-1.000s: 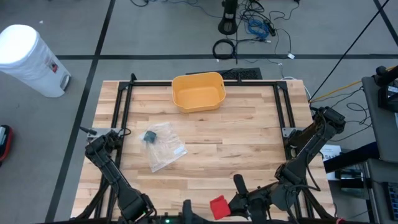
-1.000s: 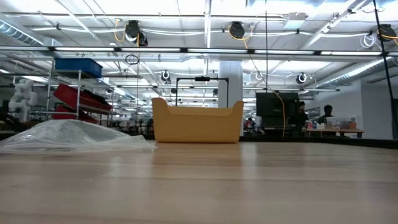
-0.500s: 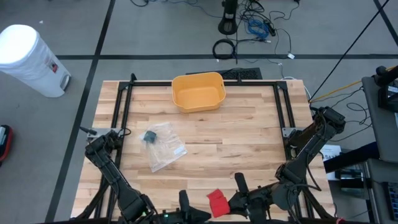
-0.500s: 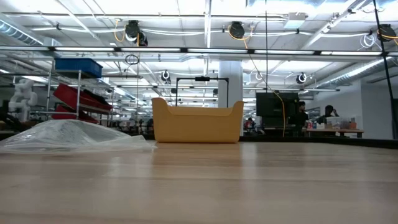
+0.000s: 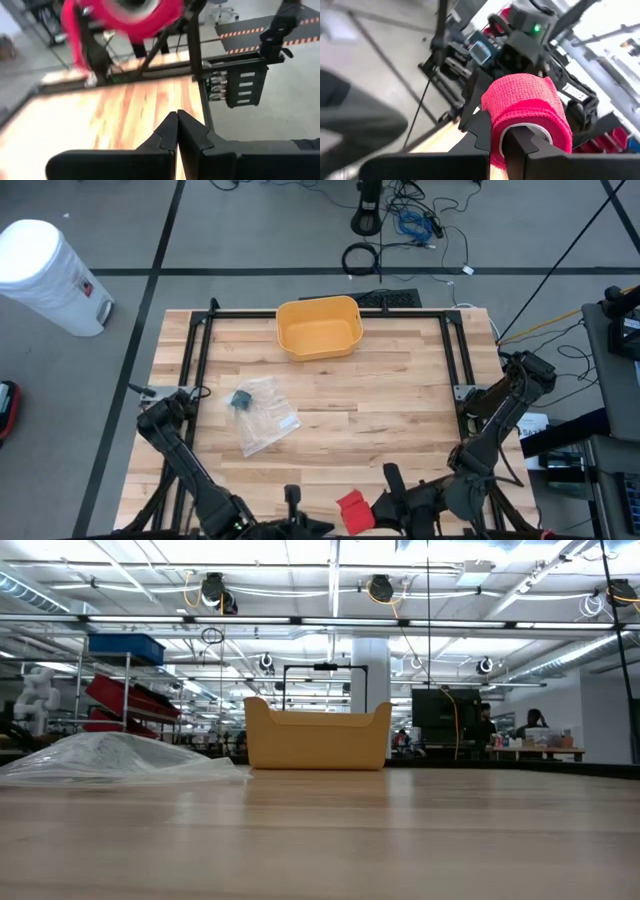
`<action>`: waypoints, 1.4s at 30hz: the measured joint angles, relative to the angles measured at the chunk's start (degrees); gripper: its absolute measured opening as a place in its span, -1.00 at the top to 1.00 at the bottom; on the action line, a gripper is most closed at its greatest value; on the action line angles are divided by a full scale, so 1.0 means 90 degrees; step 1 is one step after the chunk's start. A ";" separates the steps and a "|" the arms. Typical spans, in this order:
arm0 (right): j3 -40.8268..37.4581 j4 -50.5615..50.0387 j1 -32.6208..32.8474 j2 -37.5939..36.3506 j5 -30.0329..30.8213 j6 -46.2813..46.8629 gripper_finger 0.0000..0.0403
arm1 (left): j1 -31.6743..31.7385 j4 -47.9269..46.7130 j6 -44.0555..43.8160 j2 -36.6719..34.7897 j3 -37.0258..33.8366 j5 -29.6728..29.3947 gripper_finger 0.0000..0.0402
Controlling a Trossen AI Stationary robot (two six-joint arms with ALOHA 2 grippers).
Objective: Roll bandage
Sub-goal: Roll the red bandage
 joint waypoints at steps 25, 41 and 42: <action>0.0000 -0.2074 0.0425 0.0007 0.2022 -0.1461 0.93 | 0.0393 0.6380 0.1807 0.0017 -0.2542 0.0306 0.67; 0.0000 -0.2133 0.0408 0.0024 0.2192 -0.1893 0.93 | 0.0748 0.6707 0.2012 0.0017 -0.2539 -0.0173 -0.15; 0.0000 -0.2133 0.0408 0.0024 0.2199 -0.1900 0.93 | 0.0772 0.6708 0.2010 0.0017 -0.2539 -0.0175 -0.15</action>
